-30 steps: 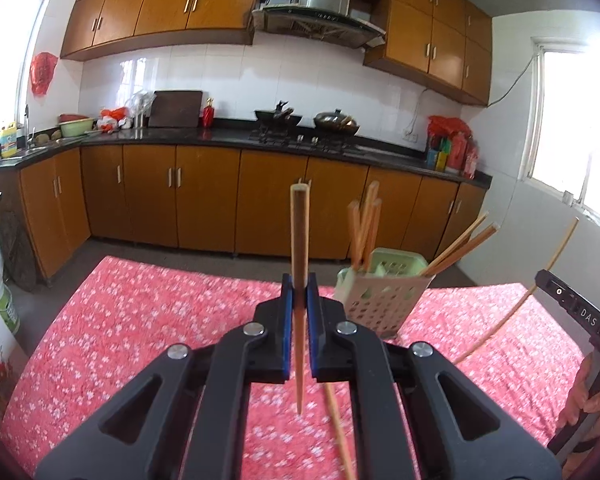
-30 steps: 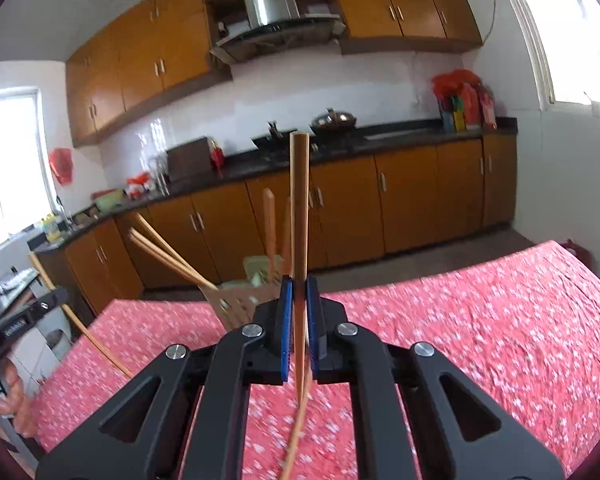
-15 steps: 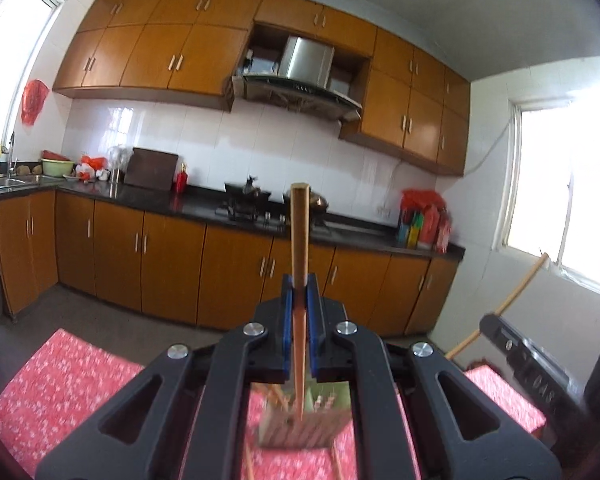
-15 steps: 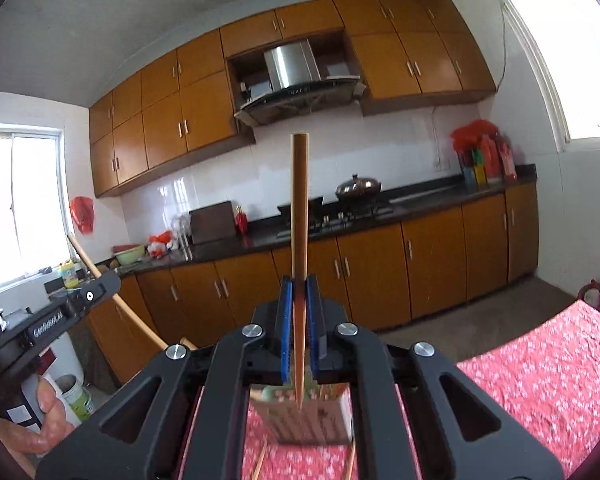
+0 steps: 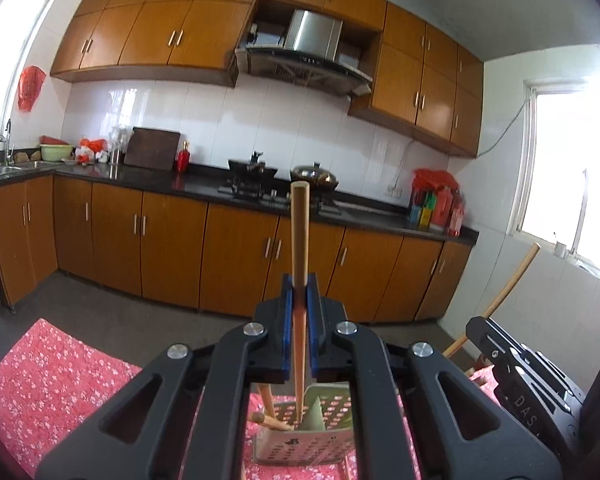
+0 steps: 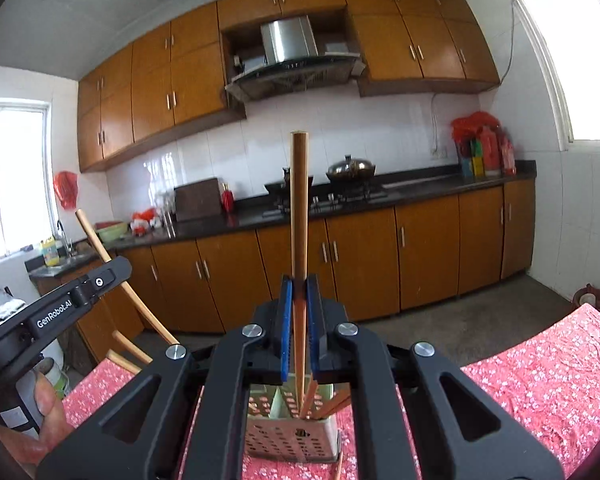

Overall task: Organize utensils
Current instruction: 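Lift both chopsticks and insert them upright into the metal holder, then open both grippers to release the chopsticks into the holder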

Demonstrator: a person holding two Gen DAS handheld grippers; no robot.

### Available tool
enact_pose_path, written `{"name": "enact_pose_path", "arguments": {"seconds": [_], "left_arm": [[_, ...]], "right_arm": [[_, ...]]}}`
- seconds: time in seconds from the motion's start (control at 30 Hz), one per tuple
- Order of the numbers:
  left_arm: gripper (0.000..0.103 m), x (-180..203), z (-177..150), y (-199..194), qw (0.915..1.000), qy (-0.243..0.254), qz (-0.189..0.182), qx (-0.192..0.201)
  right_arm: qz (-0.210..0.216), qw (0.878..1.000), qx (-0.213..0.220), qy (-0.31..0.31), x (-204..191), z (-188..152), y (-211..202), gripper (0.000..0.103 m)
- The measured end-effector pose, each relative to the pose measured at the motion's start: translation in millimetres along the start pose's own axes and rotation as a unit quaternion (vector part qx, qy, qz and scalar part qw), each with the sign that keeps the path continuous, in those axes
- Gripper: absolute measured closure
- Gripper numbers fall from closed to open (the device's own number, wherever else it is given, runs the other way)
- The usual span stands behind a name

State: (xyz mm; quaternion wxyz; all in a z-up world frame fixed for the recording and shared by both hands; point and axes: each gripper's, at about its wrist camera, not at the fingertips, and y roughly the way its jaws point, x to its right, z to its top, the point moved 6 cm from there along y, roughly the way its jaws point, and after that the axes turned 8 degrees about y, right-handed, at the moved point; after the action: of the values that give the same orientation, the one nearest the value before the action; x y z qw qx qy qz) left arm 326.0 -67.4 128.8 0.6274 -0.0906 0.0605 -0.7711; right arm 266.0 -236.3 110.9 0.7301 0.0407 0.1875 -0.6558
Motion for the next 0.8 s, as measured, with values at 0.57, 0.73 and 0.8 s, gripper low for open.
{"name": "enact_pose_path", "arguments": {"seconds": [0.57,0.73,0.8], "left_arm": [[0.089,-40,-16,-67,0.9993,-0.011,0.034,-0.015],[0.089,-66,-79,-89,0.9950,0.006,0.061,-0.079],[0.089,-73,-106,-94,0.9919,0.016,0.070,-0.105]], "right_arm": [[-0.029,0.999,-0.014,-0.003,17,-9,-68,0.071],[-0.061,0.993,-0.098,0.003,41,-72,-70,0.071],[-0.069,0.986,-0.149,0.005,49,-109,-66,0.071]]}}
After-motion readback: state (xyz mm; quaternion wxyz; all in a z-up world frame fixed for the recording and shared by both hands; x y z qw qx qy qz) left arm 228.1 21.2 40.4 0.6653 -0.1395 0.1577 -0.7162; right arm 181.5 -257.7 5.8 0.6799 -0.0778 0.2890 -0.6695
